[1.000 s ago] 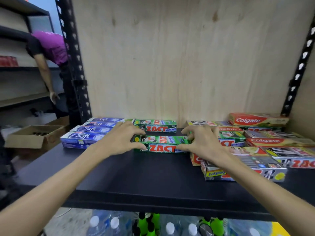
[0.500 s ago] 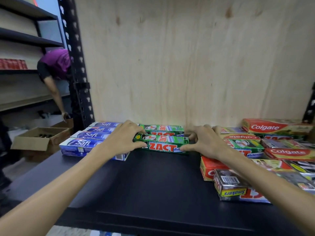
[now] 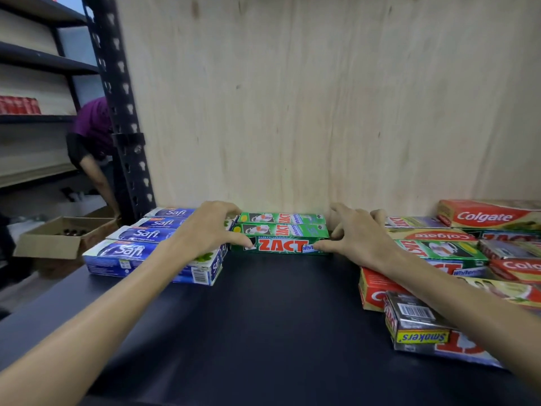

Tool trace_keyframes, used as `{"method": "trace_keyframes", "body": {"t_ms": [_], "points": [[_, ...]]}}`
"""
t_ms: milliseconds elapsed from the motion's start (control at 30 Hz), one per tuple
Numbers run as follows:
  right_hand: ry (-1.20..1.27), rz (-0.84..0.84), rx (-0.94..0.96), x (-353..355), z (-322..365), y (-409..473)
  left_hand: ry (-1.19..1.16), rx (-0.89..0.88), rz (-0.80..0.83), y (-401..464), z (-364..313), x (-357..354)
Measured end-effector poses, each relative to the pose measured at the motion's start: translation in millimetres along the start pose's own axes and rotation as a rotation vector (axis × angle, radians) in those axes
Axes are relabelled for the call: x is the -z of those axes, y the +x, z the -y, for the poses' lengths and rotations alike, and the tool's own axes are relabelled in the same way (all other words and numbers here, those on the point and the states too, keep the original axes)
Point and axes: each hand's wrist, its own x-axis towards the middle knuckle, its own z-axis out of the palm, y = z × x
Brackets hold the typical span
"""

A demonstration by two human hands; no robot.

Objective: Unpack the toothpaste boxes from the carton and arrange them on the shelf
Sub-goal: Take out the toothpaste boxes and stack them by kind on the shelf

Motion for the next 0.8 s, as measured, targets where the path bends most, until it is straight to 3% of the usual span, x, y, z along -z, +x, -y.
{"method": "trace_keyframes", "body": {"t_ms": [333,533,800], "points": [[-0.027,0.003,-0.008,10,-2,-2,-0.069,0.001,0.021,-7,-20,0],[-0.040,-0.093,-0.065,54,-31,-38,-0.334,-0.093,-0.112,-29,-87,-31],[-0.195,-0.079,-0.259,115,-91,-105,-0.538,-0.067,-0.040,-44,-172,-77]]}}
